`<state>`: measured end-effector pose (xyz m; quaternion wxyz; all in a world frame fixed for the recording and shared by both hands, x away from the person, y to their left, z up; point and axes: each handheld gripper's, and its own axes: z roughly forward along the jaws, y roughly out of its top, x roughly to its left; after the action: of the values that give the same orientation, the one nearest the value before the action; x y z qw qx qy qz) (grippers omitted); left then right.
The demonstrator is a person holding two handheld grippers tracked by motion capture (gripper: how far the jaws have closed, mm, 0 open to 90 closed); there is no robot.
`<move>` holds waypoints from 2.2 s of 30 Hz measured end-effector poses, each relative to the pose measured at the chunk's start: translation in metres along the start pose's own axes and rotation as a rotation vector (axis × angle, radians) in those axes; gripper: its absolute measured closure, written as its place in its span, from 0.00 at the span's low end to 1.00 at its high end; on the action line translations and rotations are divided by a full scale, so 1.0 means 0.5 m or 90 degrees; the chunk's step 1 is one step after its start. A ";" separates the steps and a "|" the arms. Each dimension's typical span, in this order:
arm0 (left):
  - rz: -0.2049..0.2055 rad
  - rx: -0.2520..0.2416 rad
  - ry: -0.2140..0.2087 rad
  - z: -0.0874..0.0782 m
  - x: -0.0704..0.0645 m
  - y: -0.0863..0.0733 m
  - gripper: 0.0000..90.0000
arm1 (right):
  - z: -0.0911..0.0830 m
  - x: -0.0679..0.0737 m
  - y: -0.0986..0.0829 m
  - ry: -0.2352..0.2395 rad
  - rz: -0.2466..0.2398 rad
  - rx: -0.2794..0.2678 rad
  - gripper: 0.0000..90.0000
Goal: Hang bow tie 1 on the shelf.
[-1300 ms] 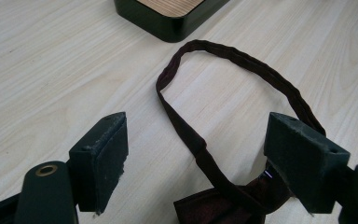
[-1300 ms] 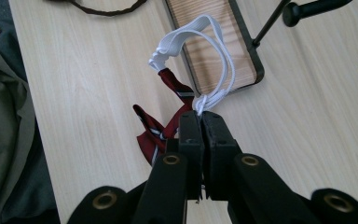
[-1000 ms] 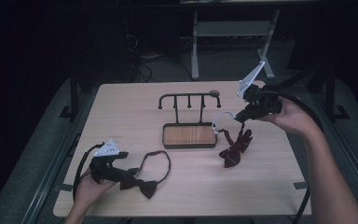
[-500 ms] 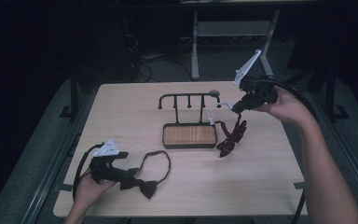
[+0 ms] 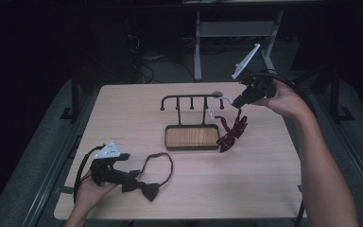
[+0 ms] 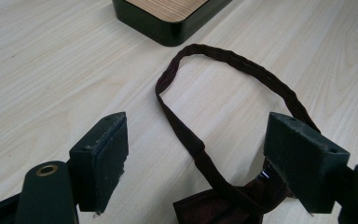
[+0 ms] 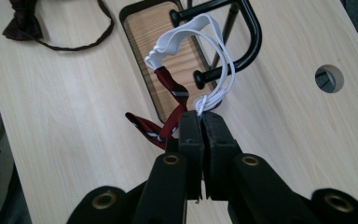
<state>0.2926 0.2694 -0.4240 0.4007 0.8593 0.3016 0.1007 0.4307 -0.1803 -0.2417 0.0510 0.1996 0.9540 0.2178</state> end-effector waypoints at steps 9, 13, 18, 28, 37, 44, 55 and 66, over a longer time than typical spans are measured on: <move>0.003 -0.001 -0.002 -0.002 -0.002 0.002 0.25 | 0.018 -0.023 0.001 -0.002 0.016 0.010 0.96; 0.002 -0.002 -0.003 -0.002 -0.002 0.002 0.25 | 0.029 -0.029 -0.001 -0.005 0.021 0.014 0.96; 0.003 -0.002 -0.003 -0.002 -0.004 0.002 0.25 | 0.040 -0.033 -0.004 -0.004 0.025 0.020 0.96; 0.005 -0.002 -0.002 -0.002 -0.006 0.003 0.25 | 0.045 -0.036 -0.003 -0.003 0.029 0.023 0.94; 0.006 -0.003 -0.002 -0.002 -0.006 0.004 0.25 | 0.045 -0.036 -0.005 -0.007 0.030 0.023 0.93; 0.007 -0.001 -0.003 -0.001 -0.005 0.004 0.25 | 0.041 -0.034 -0.012 0.006 0.030 0.015 0.92; 0.008 0.004 -0.006 0.000 -0.005 0.004 0.25 | 0.044 -0.023 -0.030 0.023 0.025 0.015 0.88; 0.015 0.009 -0.009 0.004 -0.006 0.004 0.24 | 0.045 0.002 -0.061 0.042 0.007 -0.004 0.80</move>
<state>0.2920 0.2654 -0.4234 0.3956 0.8661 0.2895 0.0975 0.4230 -0.1962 -0.2750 0.0191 0.1977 0.9534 0.2273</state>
